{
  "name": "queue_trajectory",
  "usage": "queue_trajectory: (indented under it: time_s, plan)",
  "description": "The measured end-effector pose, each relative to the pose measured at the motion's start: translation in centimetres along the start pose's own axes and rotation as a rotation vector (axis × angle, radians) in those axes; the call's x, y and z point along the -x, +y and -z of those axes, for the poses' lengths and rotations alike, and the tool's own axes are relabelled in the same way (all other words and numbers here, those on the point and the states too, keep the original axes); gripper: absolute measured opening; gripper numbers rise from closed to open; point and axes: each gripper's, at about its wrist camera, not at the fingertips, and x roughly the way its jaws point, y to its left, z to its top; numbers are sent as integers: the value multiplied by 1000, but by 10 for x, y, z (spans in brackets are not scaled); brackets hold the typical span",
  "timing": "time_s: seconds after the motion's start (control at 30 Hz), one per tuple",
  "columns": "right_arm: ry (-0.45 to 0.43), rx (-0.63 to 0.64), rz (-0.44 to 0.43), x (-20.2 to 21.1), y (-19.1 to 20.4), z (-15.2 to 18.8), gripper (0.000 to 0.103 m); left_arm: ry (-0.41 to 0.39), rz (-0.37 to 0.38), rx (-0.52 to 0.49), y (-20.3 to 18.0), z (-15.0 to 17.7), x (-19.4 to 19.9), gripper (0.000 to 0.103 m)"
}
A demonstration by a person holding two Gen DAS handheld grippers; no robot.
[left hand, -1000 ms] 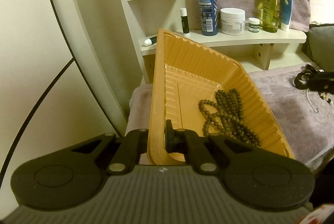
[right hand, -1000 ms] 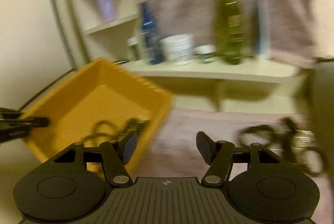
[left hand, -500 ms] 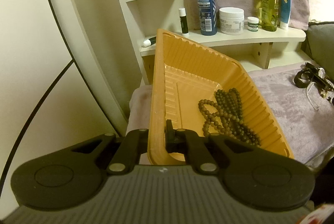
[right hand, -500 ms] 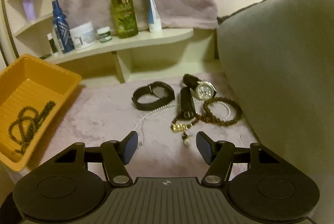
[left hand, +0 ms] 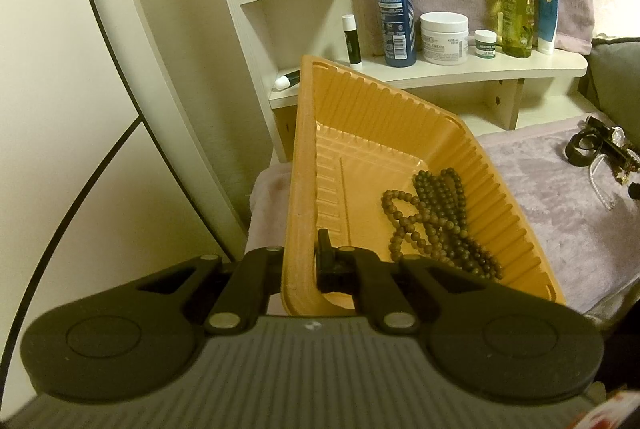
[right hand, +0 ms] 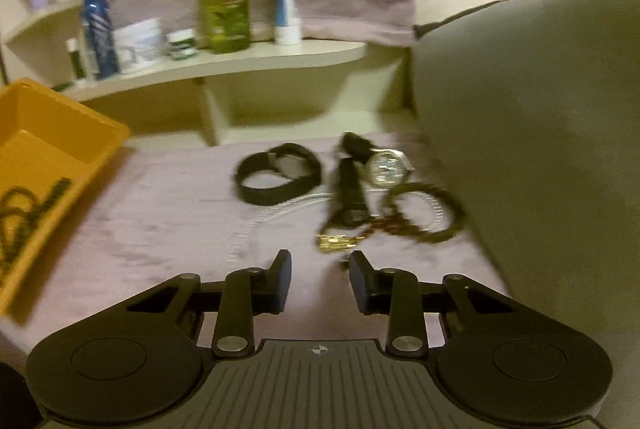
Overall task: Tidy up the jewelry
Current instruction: 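Grasp the bead strand with a white pearl using the right gripper, then carry the strand into the tray and open the right gripper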
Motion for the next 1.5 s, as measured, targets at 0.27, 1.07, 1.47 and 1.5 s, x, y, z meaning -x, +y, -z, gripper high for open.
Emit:
queue_trajectory:
  time_s: [0.27, 1.07, 1.47, 1.5]
  plan:
    - [16, -4, -6, -8, -12, 4, 17, 5, -3, 1, -1, 1, -1, 4]
    - [-43, 200, -571, 34, 146, -31, 8, 6, -2, -4, -1, 0, -1, 4]
    - [-23, 286, -630, 21, 183, -23, 8, 3, 1, -4, -1, 0, -1, 4]
    - [-23, 279, -637, 20, 180, -24, 8, 3, 2, -4, -1, 0, -1, 4]
